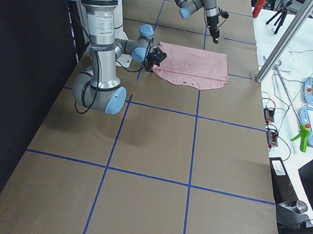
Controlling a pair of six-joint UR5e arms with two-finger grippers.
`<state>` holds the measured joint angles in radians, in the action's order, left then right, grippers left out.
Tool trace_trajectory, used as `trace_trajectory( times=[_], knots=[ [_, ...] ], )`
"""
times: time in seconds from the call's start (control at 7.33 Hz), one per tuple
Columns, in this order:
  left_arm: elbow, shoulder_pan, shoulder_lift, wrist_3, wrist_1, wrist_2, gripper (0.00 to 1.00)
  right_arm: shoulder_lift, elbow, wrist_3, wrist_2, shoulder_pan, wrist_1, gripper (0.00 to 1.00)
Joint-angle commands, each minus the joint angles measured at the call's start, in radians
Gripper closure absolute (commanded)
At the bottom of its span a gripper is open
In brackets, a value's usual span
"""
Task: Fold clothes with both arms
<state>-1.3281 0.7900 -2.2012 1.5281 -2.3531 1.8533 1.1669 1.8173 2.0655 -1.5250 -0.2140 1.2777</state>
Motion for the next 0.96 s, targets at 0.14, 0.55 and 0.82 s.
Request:
trace_trajectory(
  times=[0.14, 0.55, 0.82],
  knots=[
    [0.001, 0.000, 0.000, 0.009, 0.000, 0.001, 0.57, 0.000, 0.004, -0.002, -0.001, -0.002, 0.005, 1.00],
    [0.001, -0.005, 0.001, 0.015, 0.000, 0.000, 0.57, -0.004, 0.019, -0.005, 0.000, -0.007, 0.037, 1.00],
    [0.001, -0.006, 0.001, 0.015, 0.000, 0.000, 0.57, -0.003, 0.016, -0.007, 0.018, -0.004, 0.037, 1.00]
  ],
)
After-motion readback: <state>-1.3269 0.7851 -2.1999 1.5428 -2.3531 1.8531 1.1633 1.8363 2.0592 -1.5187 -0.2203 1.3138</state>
